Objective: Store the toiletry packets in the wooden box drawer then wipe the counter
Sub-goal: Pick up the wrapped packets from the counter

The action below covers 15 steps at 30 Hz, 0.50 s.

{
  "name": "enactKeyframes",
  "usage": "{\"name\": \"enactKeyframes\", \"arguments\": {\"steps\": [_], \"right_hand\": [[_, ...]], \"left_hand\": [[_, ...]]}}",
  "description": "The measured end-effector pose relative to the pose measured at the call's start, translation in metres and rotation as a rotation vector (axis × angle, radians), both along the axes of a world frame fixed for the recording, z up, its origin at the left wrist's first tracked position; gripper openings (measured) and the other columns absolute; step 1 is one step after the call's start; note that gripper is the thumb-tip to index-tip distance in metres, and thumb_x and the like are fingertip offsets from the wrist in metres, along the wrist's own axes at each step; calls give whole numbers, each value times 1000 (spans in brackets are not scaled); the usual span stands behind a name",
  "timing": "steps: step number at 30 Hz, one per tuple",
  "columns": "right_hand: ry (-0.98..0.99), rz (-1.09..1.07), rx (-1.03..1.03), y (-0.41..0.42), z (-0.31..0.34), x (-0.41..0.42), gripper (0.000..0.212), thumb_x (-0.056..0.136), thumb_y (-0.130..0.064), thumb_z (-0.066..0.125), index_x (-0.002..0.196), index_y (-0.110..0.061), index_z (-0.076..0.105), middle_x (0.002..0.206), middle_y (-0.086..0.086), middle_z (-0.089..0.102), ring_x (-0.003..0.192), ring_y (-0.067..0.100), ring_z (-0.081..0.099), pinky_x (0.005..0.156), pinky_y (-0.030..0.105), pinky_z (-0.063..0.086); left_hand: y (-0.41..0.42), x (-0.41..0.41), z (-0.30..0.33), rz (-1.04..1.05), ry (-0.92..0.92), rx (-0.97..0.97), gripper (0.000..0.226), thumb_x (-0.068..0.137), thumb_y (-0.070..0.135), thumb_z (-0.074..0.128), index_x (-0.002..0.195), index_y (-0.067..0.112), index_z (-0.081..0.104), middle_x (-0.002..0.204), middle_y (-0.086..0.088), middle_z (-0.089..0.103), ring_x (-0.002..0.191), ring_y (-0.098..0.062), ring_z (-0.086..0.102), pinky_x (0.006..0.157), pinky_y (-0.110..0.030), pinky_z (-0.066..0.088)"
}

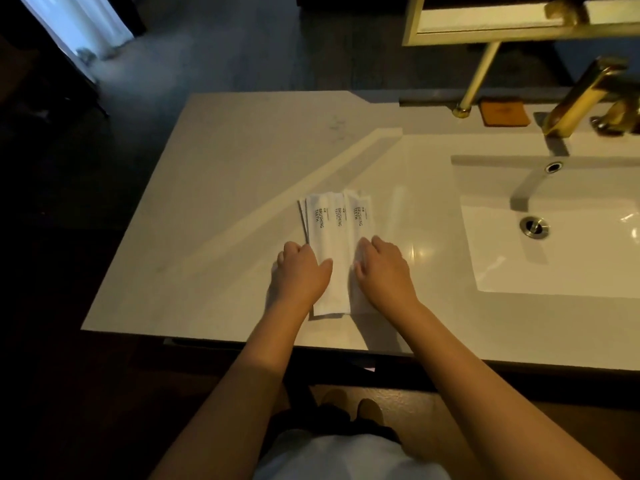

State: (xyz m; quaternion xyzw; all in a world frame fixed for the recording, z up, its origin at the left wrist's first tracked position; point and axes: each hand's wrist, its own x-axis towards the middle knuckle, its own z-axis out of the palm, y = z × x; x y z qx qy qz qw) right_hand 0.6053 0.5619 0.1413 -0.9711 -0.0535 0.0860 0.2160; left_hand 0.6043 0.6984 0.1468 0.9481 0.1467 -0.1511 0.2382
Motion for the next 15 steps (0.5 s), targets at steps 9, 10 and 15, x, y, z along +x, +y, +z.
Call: {"name": "enactKeyframes", "arguments": {"steps": [9, 10, 15], "right_hand": [[224, -248, 466, 14, 19, -5, 34, 96, -9, 37, 124, -3, 54, 131, 15, 57, 118, 30, 53, 103, 34, 39], [244, -266, 490, 15, 19, -6, 35, 96, -9, 37, 126, -4, 53, 134, 13, 55, 120, 29, 52, 104, 35, 38], [286, -333, 611, 11, 16, -11, 30, 86, -13, 57, 116, -10, 60, 118, 8, 64, 105, 20, 60, 91, 30, 47]], "left_hand": [[-1, 3, 13, 251, 115, -624, 43, 84, 11, 58, 125, 17, 45, 122, -5, 59, 106, -28, 61, 87, -48, 55], [-1, 4, 12, 280, 121, -657, 45, 84, 10, 59, 125, 18, 43, 120, -4, 58, 105, -28, 61, 87, -47, 55], [-2, -1, 10, 392, 221, -899, 52, 78, 4, 68, 126, 5, 49, 115, -12, 64, 103, -28, 63, 91, -44, 53]]}}
